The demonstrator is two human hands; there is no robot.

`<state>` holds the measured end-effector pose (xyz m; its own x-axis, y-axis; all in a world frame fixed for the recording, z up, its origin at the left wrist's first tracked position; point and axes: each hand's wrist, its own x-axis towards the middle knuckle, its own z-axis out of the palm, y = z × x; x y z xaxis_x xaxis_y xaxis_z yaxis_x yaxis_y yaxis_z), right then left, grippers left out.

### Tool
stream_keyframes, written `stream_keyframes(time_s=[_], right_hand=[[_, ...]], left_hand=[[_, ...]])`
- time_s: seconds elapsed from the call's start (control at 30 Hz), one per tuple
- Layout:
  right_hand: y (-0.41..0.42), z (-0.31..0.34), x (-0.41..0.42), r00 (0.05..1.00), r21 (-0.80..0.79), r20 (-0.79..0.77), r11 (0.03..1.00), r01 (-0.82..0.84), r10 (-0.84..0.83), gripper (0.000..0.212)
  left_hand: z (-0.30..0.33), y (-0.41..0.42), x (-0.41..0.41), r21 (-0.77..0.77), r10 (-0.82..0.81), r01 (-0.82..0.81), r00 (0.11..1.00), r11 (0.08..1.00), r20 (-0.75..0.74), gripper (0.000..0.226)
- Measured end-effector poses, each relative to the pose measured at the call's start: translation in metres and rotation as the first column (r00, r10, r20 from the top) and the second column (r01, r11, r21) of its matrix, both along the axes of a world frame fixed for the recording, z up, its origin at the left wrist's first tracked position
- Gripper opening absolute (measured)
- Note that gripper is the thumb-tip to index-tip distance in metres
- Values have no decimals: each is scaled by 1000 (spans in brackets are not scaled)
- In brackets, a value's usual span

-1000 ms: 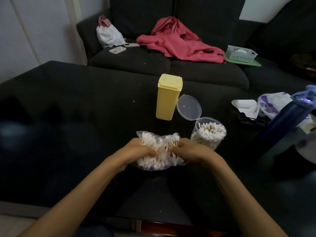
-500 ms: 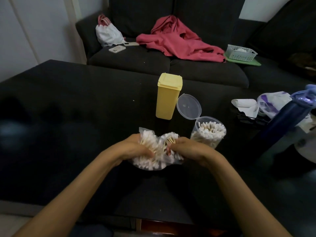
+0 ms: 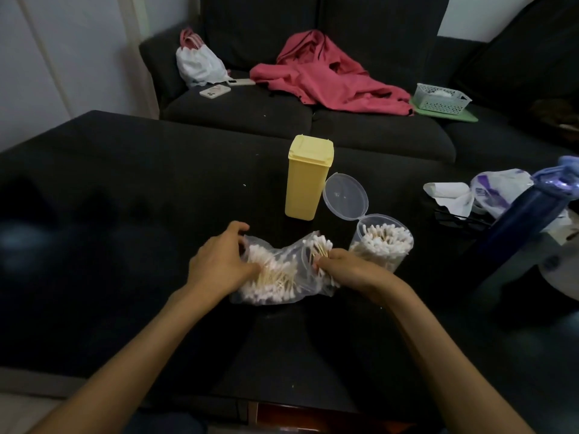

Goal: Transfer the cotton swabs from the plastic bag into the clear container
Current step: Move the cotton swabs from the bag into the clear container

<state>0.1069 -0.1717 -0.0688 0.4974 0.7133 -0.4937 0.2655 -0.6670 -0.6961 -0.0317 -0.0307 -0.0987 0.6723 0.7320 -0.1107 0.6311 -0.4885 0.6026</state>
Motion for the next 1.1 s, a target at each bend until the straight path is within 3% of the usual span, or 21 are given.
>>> stream_keyframes(time_s=[0.2, 0.4, 0.57, 0.77, 0.83, 0.9, 0.97, 1.0, 1.1], right_hand=[[1, -4, 5, 997, 59, 17, 996, 71, -72, 29], [-7, 1, 12, 986, -15, 121, 994, -111, 112, 27], [-11, 6, 18, 997, 66, -16, 995, -69, 70, 25], [-13, 4, 25, 994, 88, -93, 995, -51, 59, 28], [-20, 8, 29, 984, 153, -158, 986, -60, 84, 26], [-27, 11, 35, 962, 221, -214, 968, -122, 171, 25], [-31, 15, 37, 912, 294, -324, 943, -157, 253, 24], [-32, 17, 37, 886, 318, -375, 936, -154, 273, 22], [-38, 27, 38, 846, 334, -437, 929, -162, 305, 20]], left_hand=[[0, -3, 1, 129, -3, 18, 993, 992, -114, 52], [2, -1, -2, 141, -14, 31, 992, 990, -124, 54], [0, 0, 1, 123, -34, 49, 992, 991, -118, 56], [1, 0, 2, 208, -64, 102, 981, 973, -183, 73], [6, -4, 2, 226, -70, 99, 989, 969, -132, 74], [18, -12, 5, 247, -91, 67, 992, 967, 87, 60], [37, -21, 15, 151, -146, 102, 938, 983, 315, 36], [47, -26, 23, 60, -175, 164, 928, 985, 329, 30], [74, -44, 52, -64, -355, 358, 933, 932, 56, 65]])
